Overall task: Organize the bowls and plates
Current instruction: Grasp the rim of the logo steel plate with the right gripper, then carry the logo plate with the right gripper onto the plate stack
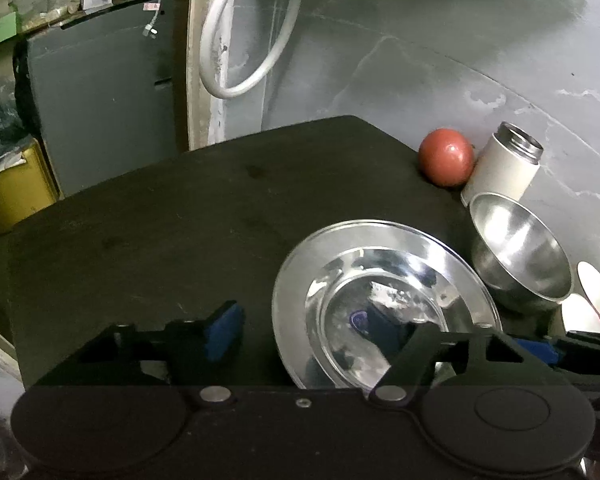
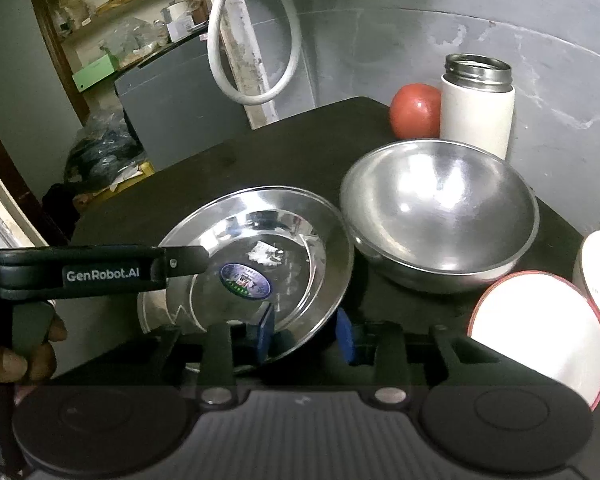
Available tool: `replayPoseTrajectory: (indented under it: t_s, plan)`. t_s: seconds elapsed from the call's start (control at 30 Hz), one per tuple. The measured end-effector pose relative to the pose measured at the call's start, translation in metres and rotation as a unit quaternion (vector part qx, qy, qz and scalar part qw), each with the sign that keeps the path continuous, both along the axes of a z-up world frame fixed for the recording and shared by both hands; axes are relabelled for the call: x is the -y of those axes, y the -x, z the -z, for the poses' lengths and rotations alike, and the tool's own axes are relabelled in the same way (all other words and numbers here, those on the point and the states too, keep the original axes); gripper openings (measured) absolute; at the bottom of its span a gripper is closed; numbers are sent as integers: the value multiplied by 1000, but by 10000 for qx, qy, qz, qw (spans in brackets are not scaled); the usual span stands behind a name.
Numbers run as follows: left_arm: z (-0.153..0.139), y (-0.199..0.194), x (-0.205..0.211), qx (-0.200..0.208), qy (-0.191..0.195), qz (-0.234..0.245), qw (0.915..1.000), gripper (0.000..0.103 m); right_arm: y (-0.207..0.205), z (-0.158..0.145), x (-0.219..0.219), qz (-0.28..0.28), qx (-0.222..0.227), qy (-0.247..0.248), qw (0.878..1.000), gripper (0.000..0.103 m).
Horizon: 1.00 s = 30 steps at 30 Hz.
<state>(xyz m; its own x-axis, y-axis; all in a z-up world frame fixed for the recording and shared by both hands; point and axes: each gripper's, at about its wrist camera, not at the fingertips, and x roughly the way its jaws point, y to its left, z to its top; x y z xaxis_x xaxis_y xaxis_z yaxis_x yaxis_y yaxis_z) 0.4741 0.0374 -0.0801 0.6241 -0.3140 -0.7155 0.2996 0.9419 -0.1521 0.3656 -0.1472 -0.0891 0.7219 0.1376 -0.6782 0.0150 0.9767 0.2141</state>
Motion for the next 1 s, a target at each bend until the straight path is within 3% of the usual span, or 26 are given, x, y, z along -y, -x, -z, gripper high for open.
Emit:
replayPoseTrajectory:
  t_s: [0.1,0.33,1.0]
  plan:
    - [1,3,1,-72,-13,30,10000,44,1,-1,1,-22,24,-49,10000,33]
    - [1,16,-7,-96,-90,-88,9999,25,8,-1,-1,-88,72,86,9999,31]
    - [-28,91,-27,81,66,-687,9976,24,55,-30,-7,-775,437,32,9960,30]
